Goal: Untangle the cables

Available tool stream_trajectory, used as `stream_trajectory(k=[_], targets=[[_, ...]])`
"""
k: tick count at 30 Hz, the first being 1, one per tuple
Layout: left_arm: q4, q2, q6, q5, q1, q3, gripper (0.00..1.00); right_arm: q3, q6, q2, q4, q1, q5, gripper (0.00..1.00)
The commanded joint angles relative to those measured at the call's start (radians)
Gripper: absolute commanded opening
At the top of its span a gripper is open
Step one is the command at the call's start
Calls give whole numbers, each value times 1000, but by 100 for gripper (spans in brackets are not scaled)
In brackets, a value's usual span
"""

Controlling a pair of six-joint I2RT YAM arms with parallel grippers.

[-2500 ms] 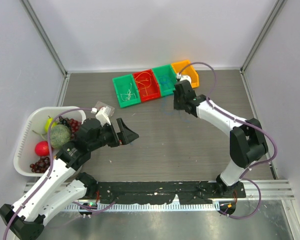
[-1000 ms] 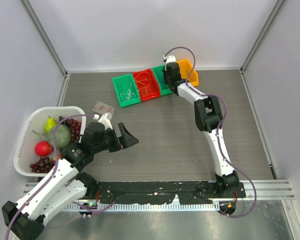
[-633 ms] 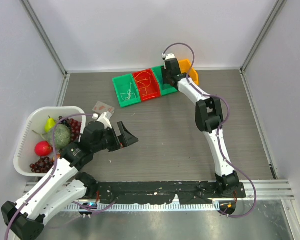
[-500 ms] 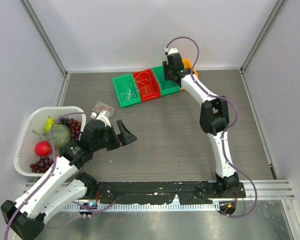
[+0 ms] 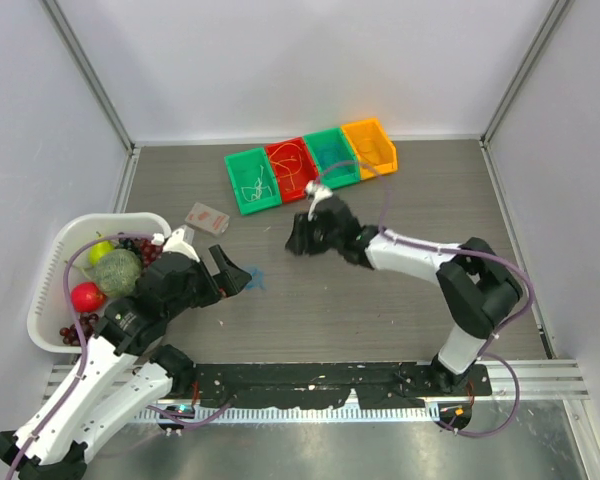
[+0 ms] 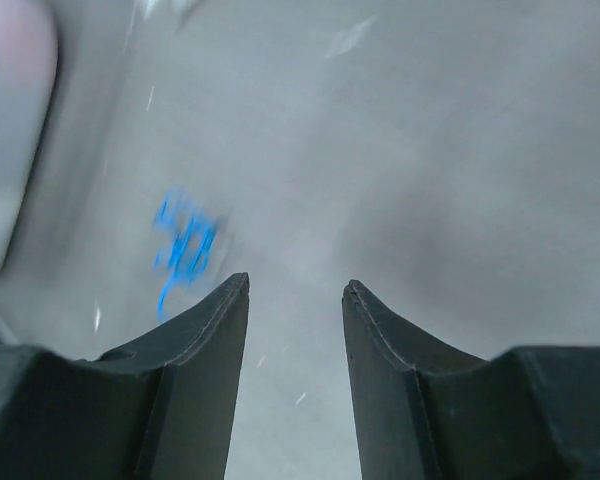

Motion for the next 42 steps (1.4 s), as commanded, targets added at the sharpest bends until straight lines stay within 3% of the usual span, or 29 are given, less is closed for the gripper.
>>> stream_trajectory(k=[1, 7, 13, 14, 16, 17, 19, 24, 32, 37, 42], targets=[[-51, -13, 2, -47, 4, 11, 100, -143, 144, -22, 334, 144, -180, 48], [-30, -51, -26, -32, 2, -23, 100, -178, 84, 52, 391, 267, -89, 48], [-18, -56, -26, -11, 4, -29, 100, -83, 38, 181, 345, 301, 44, 47], [-16, -53, -26, -4, 2, -30, 100, -75, 29, 192, 346, 301, 53, 44], [-13, -41, -21, 8, 2, -32, 100, -48, 13, 196, 300, 301, 73, 28], [-10, -38, -20, 12, 4, -33, 100, -46, 10, 177, 255, 301, 75, 15], [10, -24, -18, 26, 4, -49, 100, -89, 10, 119, 213, 299, 133, 2], [122, 40, -11, 71, 2, -104, 93, -302, 24, -44, 260, 282, -73, 1], [343, 266, 6, 234, 4, -176, 57, -662, 134, -244, 525, 112, -348, 1], [541, 454, -5, 396, -4, -222, 55, -713, 159, -249, 579, 49, -437, 1], [623, 602, 48, 381, -57, -182, 56, -726, 177, -245, 619, 21, -479, 1]])
